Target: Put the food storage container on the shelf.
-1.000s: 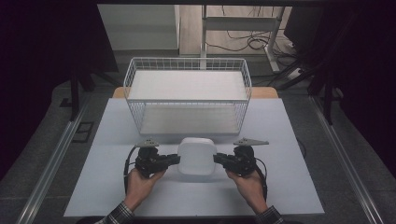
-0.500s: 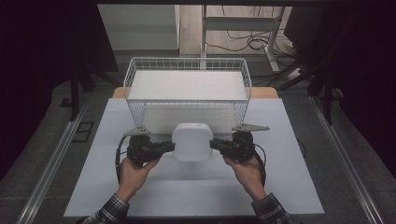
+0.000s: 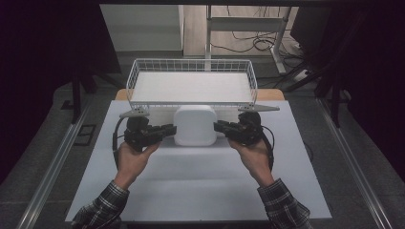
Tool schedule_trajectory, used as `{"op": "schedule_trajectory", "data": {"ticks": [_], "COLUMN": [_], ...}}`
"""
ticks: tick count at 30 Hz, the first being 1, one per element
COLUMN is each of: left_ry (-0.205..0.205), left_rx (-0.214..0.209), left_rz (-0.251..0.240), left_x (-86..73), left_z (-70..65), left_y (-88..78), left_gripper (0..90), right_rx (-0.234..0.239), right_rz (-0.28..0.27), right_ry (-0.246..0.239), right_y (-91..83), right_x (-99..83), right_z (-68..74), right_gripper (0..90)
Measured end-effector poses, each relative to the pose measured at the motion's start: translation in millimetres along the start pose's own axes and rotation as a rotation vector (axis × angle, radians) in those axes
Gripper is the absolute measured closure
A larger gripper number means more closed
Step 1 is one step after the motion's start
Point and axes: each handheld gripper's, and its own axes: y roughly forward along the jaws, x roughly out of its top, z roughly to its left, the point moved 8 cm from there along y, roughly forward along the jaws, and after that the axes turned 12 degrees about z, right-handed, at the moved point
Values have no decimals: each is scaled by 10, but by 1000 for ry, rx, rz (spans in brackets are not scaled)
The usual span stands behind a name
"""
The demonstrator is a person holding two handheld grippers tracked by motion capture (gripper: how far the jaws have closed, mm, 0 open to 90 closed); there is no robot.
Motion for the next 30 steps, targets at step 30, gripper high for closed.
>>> {"op": "schedule_trajectory", "data": {"ticks": [30], "left_ry": [-25], "left_rx": [38], "left_rz": [0], "left_x": [1054], "left_z": [341], "left_y": [-192], "left_gripper": [791], "right_rx": [-45], "right_rz": [-77], "right_ry": [31], "right_y": [-99], "right_x": [1167], "right_z": [-221], "right_gripper": [781]}}
